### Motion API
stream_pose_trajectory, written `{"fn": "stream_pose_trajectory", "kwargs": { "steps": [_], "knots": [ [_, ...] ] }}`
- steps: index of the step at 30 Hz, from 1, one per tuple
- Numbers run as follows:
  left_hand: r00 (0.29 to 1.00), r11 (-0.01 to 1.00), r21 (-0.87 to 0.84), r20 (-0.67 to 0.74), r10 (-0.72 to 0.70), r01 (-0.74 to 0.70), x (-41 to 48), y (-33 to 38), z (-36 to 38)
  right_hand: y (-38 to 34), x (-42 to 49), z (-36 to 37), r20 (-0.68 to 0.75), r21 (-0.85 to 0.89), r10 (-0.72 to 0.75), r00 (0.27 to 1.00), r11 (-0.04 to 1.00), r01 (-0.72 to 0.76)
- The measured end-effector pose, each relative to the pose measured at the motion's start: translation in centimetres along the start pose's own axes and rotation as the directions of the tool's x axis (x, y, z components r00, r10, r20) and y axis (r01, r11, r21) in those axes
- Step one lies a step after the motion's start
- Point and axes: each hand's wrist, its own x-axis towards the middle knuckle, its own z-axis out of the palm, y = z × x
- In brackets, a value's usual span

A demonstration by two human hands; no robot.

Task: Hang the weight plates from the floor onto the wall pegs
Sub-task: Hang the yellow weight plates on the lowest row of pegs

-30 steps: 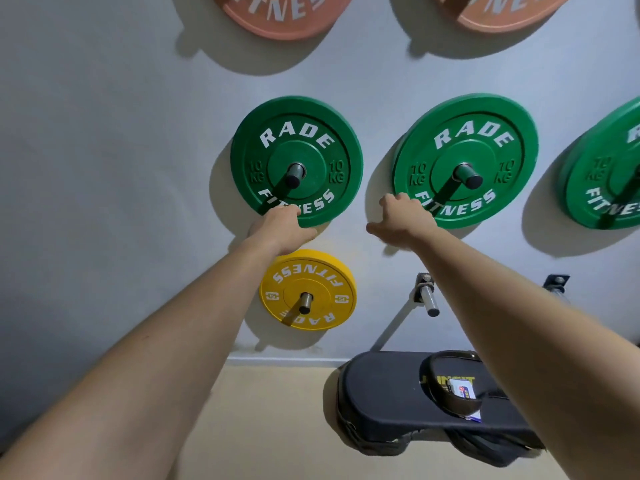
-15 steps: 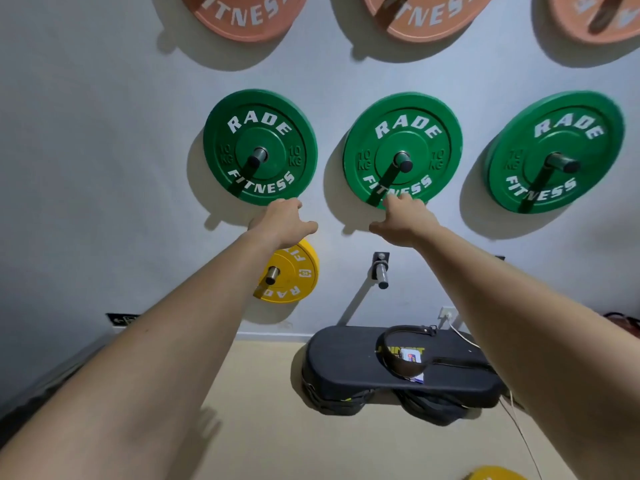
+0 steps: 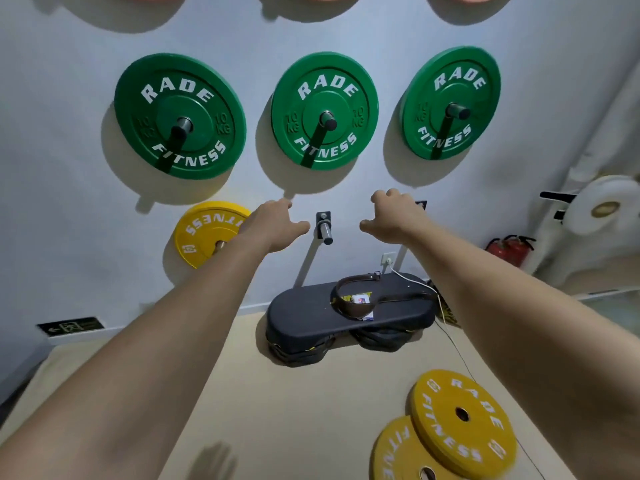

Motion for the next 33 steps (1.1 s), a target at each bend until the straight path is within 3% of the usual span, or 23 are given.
{"fn": "stream_pose_trajectory", "kwargs": {
  "steps": [7, 12, 18, 24, 33],
  "knots": [
    [0.989, 0.998, -0.002, 0.136, 0.055, -0.055, -2.4, 6.0, 7.2, 7.2, -6.3, 2.7, 0.043, -0.036, 0.052, 0.998, 0.998, -0.050],
    [0.954, 0.992, -0.025, 0.270, 0.127, -0.125, -3.7, 13.3, 15.6, 17.0, -10.8, 5.2, 0.090, -0.027, 0.187, 0.978, 0.982, -0.185],
    [0.899, 0.979, -0.037, 0.389, 0.200, -0.201, -4.7, 23.3, 26.2, 31.4, -15.2, 8.9, 0.173, 0.014, 0.355, 0.919, 0.932, -0.363],
    [0.860, 0.974, -0.043, 0.462, 0.216, -0.221, -5.1, 33.8, 37.5, 45.6, -18.1, 12.7, 0.277, 0.033, 0.422, 0.863, 0.893, -0.448],
    [0.787, 0.978, -0.012, 0.592, 0.174, -0.208, -1.5, 37.5, 51.7, 56.3, -16.3, 23.7, 0.470, 0.024, 0.471, 0.747, 0.839, -0.544]
  ]
}}
